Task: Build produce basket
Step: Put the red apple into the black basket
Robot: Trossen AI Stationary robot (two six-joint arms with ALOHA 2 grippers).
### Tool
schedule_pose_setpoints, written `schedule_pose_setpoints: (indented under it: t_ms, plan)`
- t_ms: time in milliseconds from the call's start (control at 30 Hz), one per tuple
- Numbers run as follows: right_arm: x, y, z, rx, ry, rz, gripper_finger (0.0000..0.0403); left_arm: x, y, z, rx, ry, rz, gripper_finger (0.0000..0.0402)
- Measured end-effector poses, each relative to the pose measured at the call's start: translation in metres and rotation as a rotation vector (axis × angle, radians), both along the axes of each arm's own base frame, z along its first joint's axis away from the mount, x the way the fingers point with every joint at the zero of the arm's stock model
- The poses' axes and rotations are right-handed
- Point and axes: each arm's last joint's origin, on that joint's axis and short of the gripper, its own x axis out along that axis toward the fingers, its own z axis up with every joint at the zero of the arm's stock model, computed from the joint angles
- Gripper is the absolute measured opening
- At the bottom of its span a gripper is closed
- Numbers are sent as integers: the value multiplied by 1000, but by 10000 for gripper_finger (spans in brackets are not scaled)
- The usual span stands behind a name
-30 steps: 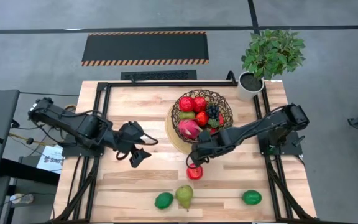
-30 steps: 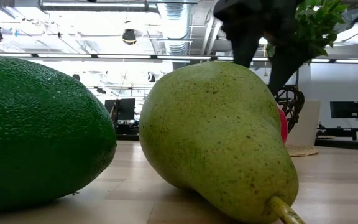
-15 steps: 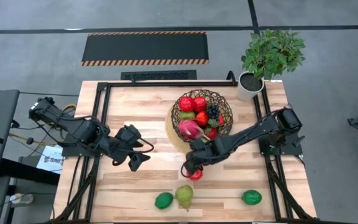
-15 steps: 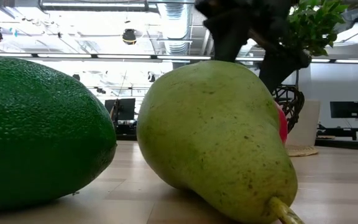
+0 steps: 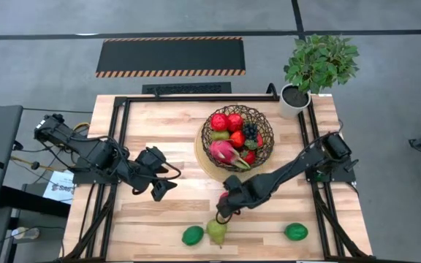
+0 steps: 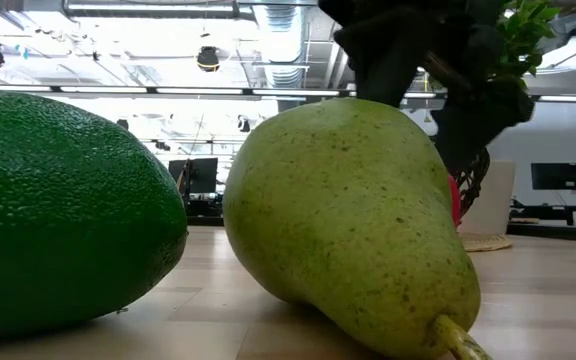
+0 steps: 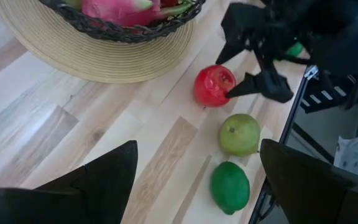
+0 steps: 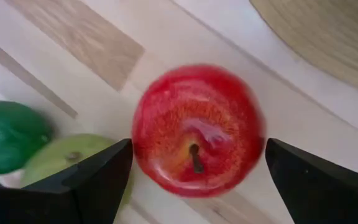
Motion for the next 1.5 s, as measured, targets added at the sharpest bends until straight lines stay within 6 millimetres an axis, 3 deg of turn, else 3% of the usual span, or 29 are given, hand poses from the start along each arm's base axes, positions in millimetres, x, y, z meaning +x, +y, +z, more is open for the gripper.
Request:
schedule_pose_setpoints:
  t_ms: [433, 733, 900, 1167, 1333, 1500]
  plan:
    - [14, 3, -21, 13, -13, 16, 381, 1, 1, 1, 31, -22, 40, 324]
    - [13, -2, -18, 13, 11, -10, 314, 0, 2, 0, 37, -22, 42, 324]
    - [17, -4, -9, -6, 28, 27, 300, 0, 2, 0, 45, -17, 35, 324]
    - [28, -13, 34, -66, 41, 131, 298, 0, 2, 0, 46, -13, 28, 324]
    - [37, -20, 83, -106, -28, 257, 298, 0, 2, 0, 43, -9, 25, 324]
    - [30, -39, 131, -235, 2, 310, 308, 0, 2, 0, 40, -8, 22, 324]
